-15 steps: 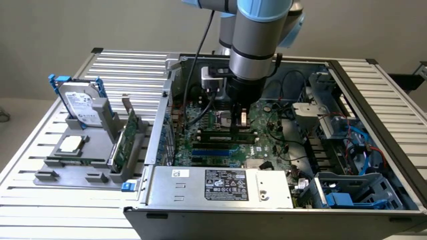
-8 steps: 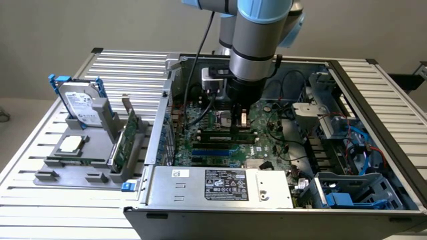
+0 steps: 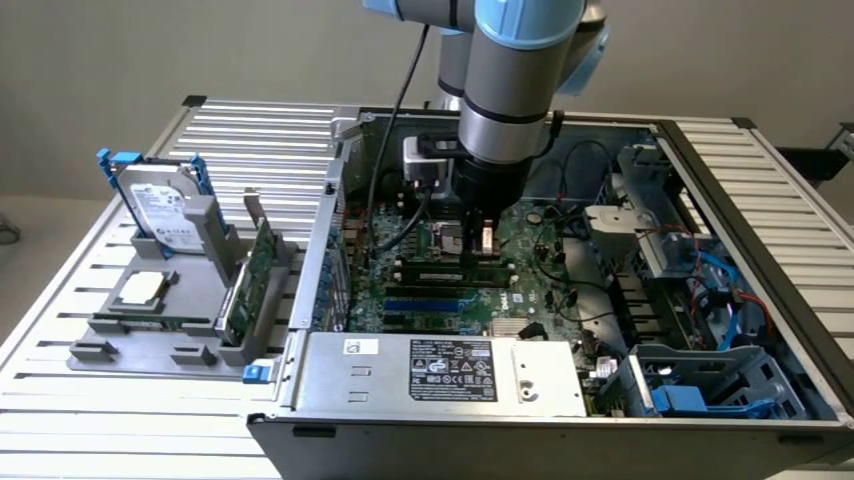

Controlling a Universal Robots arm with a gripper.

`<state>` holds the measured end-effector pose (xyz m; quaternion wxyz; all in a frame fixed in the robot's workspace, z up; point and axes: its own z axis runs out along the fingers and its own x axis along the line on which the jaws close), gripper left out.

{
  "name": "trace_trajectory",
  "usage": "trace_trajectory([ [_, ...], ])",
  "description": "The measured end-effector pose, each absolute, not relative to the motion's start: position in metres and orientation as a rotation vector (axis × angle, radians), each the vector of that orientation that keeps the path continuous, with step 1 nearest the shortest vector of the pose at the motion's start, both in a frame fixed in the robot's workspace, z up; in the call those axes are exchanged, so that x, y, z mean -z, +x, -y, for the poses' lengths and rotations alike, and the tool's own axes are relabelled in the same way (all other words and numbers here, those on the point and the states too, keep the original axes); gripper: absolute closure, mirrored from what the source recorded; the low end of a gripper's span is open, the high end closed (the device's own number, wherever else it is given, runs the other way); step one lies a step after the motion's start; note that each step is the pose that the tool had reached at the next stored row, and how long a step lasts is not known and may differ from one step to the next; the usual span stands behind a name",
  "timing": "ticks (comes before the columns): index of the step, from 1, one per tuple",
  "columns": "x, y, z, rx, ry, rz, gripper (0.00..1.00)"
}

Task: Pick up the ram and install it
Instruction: 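Insert the ram into the slot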

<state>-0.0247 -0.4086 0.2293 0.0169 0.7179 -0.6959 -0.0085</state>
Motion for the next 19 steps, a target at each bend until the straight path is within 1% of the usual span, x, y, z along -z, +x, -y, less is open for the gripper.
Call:
trace_trajectory([
  [6,-0.24,-0.025,0.409,0.026,2.23,2.164,0.89],
  [19,-0.24,-0.042,0.409,0.027,2.224,2.17,0.89],
])
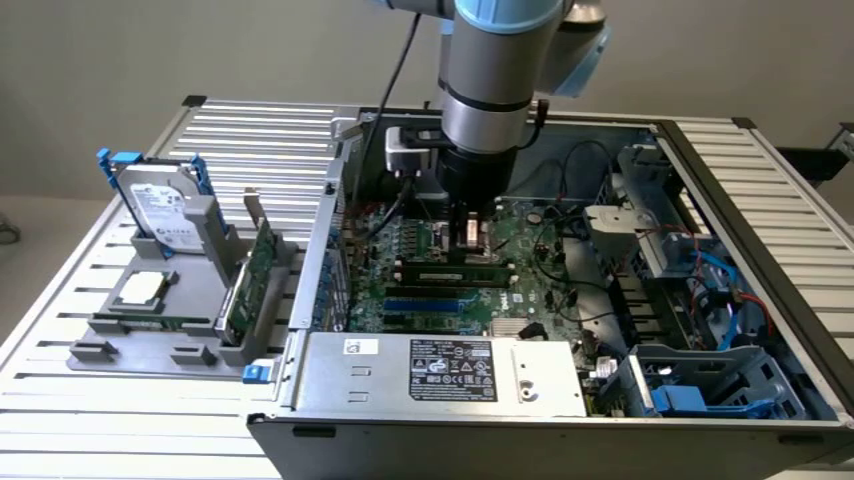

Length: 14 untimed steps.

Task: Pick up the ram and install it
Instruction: 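Insert the ram into the slot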

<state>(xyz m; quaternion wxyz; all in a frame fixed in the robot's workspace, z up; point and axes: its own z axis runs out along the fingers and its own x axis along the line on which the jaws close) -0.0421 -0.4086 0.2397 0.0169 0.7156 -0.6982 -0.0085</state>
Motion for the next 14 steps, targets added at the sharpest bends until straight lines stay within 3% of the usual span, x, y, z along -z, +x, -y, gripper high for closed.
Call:
trace_trajectory([
  [14,-0.2374,-0.0491,0.4086,0.027,2.218,2.177,0.89],
])
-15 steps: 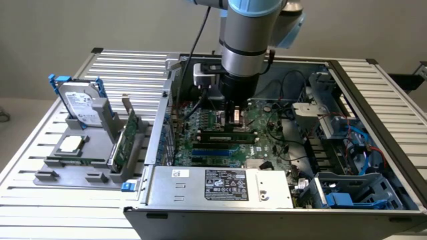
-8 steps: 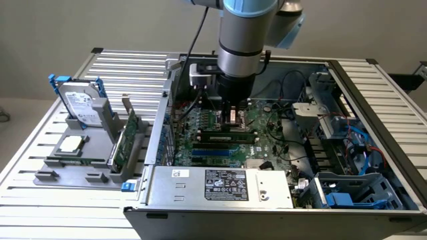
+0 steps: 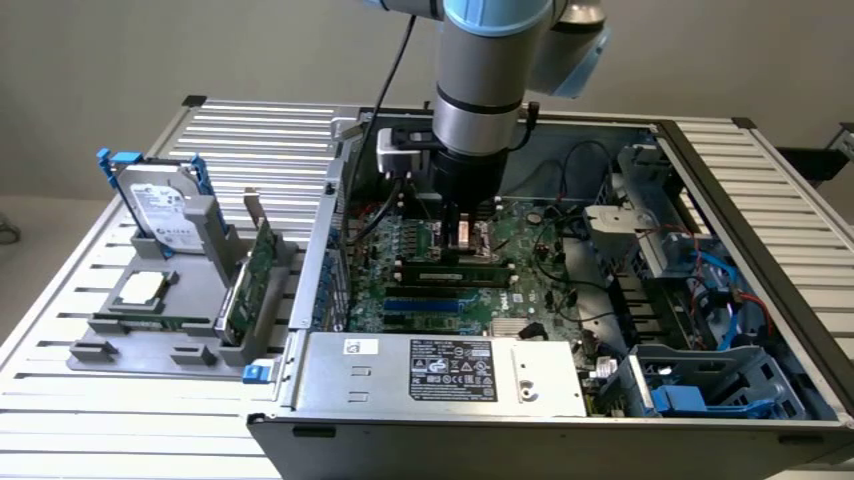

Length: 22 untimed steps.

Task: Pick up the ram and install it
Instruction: 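Insert the ram into the slot, then press down the ram until it locks into place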

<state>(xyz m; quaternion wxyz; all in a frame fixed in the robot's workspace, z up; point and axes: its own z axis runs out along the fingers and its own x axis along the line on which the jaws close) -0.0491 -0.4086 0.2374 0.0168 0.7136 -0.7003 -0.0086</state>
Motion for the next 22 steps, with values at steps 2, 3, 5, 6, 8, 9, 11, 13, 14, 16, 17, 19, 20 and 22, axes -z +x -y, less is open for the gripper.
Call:
trace_trajectory([
  [2,-0.238,-0.049,0.409,0.027,2.218,2.177,0.89],
  [3,-0.238,-0.049,0.409,0.027,2.218,2.177,0.89],
  [5,-0.238,-0.049,0.409,0.027,2.218,2.177,0.89],
  [6,-0.238,-0.049,0.409,0.027,2.218,2.177,0.89],
  [8,-0.238,-0.049,0.409,0.027,2.218,2.177,0.89],
  [9,-0.238,-0.049,0.409,0.027,2.218,2.177,0.89],
  [11,-0.238,-0.049,0.409,0.027,2.218,2.177,0.89],
  [13,-0.237,-0.049,0.409,0.027,2.218,2.176,0.89],
  [14,-0.235,-0.049,0.409,0.027,2.218,2.176,0.89],
  [16,-0.232,-0.049,0.409,0.027,2.218,2.177,0.89],
  [17,-0.23,-0.049,0.409,0.027,2.218,2.176,0.89],
  [19,-0.227,-0.049,0.409,0.026,2.217,2.175,0.89],
  [20,-0.226,-0.049,0.409,0.027,2.217,2.176,0.89],
  [22,-0.226,-0.049,0.409,0.027,2.218,2.176,0.89],
])
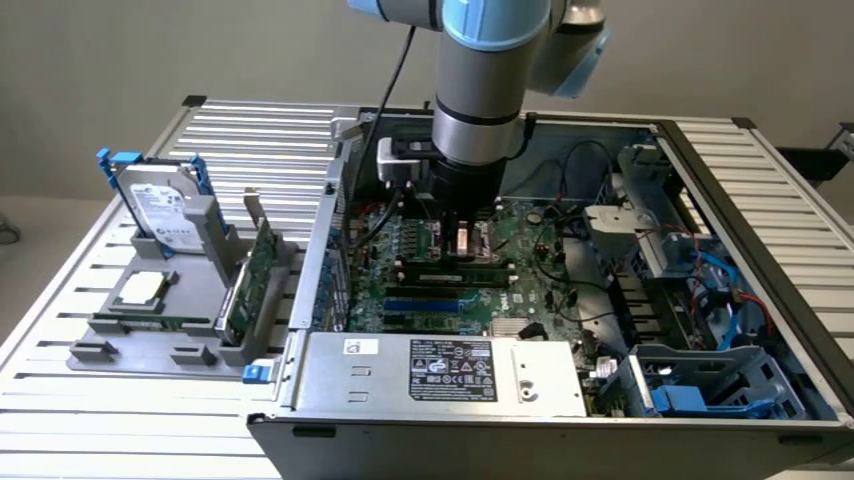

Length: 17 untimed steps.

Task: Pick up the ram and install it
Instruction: 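Press down the ram until it locks into place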

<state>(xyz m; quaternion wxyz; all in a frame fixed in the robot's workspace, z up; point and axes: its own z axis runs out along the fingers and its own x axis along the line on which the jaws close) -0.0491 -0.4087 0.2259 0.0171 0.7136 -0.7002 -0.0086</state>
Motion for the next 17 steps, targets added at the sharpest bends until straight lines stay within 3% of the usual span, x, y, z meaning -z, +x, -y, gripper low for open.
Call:
trace_trajectory([
  [17,-0.235,-0.023,0.411,0.045,2.21,2.168,0.89],
])
